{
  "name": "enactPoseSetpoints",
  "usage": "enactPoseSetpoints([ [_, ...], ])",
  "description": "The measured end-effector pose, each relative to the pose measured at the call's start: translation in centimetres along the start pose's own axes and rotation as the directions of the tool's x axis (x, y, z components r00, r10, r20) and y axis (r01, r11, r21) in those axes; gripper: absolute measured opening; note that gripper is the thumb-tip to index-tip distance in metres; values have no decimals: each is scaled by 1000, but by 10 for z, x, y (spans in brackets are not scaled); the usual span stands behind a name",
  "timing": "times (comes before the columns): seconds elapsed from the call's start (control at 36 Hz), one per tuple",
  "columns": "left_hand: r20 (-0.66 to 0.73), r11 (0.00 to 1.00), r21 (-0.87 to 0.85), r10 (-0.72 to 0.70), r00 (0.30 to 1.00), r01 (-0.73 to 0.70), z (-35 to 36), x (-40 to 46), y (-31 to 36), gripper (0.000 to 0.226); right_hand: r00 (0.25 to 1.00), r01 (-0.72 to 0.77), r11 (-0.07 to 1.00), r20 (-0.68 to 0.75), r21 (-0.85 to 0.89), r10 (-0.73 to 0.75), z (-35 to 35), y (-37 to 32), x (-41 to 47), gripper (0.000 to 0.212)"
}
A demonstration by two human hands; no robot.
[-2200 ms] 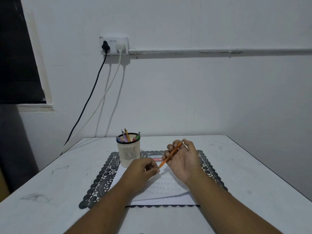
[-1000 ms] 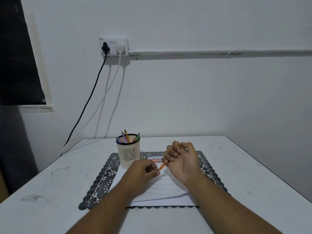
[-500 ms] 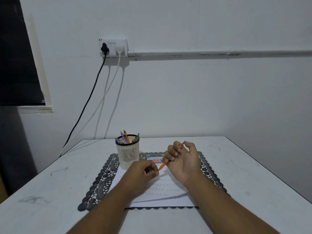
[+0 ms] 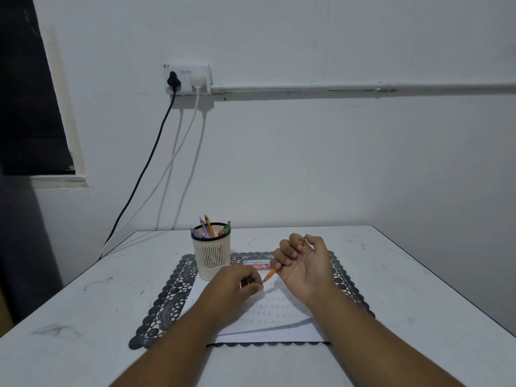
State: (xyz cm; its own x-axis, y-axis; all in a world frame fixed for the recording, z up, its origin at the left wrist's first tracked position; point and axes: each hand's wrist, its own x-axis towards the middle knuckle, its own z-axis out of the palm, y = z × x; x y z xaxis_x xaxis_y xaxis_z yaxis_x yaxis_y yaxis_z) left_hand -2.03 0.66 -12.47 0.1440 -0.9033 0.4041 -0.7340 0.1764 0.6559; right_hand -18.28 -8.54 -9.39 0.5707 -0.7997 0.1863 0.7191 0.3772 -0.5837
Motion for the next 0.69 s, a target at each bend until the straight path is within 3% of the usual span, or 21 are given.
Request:
enactPoseSetpoints([
  [0.69,-46,972,174,166,985,-156,-1,0,-4,14,1000,-1,998,-9,62,1,2,-2,-2,43],
])
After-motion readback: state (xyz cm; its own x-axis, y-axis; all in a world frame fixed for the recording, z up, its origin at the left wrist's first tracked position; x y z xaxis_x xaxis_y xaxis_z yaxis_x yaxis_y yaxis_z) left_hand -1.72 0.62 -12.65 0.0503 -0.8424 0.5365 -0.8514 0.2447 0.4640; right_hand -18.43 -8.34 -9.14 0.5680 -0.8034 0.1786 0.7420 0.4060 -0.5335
